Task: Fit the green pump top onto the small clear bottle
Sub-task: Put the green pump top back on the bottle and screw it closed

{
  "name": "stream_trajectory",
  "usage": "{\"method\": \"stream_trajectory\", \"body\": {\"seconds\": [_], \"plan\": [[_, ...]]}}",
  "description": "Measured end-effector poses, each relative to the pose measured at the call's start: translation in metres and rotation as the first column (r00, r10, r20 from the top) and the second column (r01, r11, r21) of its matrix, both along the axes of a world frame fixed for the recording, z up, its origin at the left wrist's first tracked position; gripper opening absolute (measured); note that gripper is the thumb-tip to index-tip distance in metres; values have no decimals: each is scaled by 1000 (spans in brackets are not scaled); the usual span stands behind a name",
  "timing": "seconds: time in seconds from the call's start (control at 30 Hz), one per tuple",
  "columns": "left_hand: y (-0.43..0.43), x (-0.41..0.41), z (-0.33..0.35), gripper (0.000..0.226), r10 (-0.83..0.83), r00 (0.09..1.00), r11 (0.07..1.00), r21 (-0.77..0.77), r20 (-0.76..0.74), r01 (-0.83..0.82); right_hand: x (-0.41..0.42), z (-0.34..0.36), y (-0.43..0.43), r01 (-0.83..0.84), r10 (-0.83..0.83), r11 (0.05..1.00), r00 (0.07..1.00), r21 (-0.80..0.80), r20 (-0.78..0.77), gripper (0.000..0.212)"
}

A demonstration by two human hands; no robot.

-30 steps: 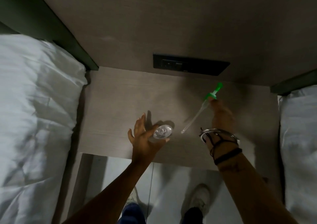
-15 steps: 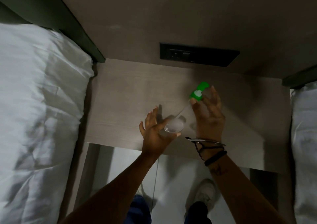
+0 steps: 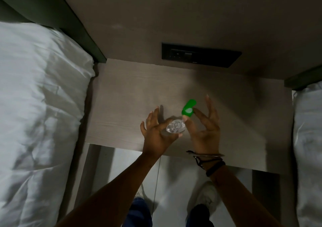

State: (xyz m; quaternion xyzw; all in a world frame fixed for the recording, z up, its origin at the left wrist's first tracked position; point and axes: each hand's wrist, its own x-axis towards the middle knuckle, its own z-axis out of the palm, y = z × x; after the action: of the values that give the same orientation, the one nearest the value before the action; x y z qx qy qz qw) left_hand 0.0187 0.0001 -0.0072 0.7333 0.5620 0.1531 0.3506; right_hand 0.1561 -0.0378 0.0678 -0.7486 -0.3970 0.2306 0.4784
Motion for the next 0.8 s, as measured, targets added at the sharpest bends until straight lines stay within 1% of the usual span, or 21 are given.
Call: {"method": "stream_trajectory", "body": {"seconds": [0.13,0.23,0.4,0.5,0.6,0.67,0.77,0.8], "plan": [[-3,3,6,63,-3,1000,998,68,16,2,2,-12,-13,-115,114,993,976,-8,187,35],[-4,4,8,66,-42,999,995,91,33,38,6,-16,-17,-170,183,983,941,-70,286,29],[0,3,6,64,-92,996,993,81,5,91,13,-15,-13,-242,296,951,889,-191,348,33],[0,2,4,58,-109,994,990,90,28,106,16,-12,-9,-270,351,929,858,-251,376,31],[-1,2,3,58,-110,993,989,107,44,105,16,-13,-9,-287,409,898,823,-334,394,32],[-1,2,2,58,-107,994,988,115,37,102,15,-18,-9,-280,425,886,810,-371,404,37],[-2,1,-1,62,-94,994,990,111,47,88,16,-23,-9,-308,447,876,808,-371,384,64],[-3,1,-2,63,-89,995,991,106,39,85,17,-23,-9,-346,469,869,804,-354,365,63]]}}
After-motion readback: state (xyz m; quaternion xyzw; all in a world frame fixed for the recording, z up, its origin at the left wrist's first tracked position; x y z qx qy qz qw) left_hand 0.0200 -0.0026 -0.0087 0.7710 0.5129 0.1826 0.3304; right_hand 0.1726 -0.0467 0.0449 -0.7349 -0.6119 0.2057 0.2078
